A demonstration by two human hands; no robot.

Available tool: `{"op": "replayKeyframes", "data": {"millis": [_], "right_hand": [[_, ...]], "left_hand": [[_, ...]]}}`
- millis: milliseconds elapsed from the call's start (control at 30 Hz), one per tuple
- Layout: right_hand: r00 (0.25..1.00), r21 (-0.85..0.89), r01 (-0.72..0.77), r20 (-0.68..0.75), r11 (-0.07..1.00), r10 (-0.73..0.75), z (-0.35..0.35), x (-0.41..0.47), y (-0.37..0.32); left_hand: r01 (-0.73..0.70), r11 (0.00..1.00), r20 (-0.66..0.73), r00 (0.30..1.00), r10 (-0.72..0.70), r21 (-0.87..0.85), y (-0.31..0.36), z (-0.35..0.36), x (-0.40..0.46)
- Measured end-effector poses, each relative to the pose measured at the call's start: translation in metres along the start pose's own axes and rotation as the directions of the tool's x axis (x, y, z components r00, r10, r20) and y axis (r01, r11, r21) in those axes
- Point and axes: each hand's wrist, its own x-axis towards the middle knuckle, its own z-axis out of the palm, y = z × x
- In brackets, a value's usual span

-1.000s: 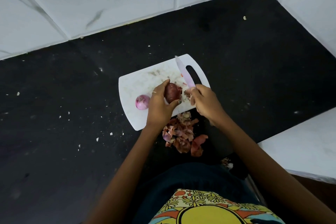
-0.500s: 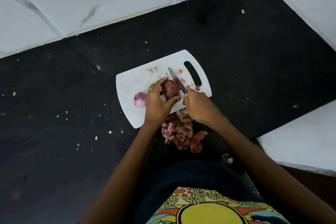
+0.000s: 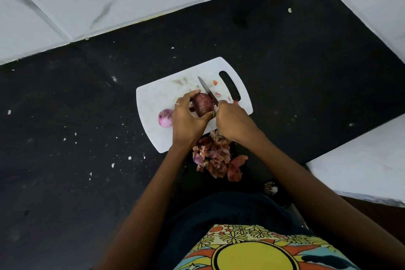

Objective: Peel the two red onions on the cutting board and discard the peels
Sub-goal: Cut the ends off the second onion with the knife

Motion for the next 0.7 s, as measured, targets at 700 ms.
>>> {"op": "replayKeyframes", "data": {"millis": [700], "right_hand": [[0.999, 0.03, 0.01, 0.035, 0.999, -0.011, 0.004, -0.003, 0.01]], "left_hand": [[-0.072, 0.997, -0.021, 0.997, 0.072, 0.024, -0.005, 0.007, 0.001]]}}
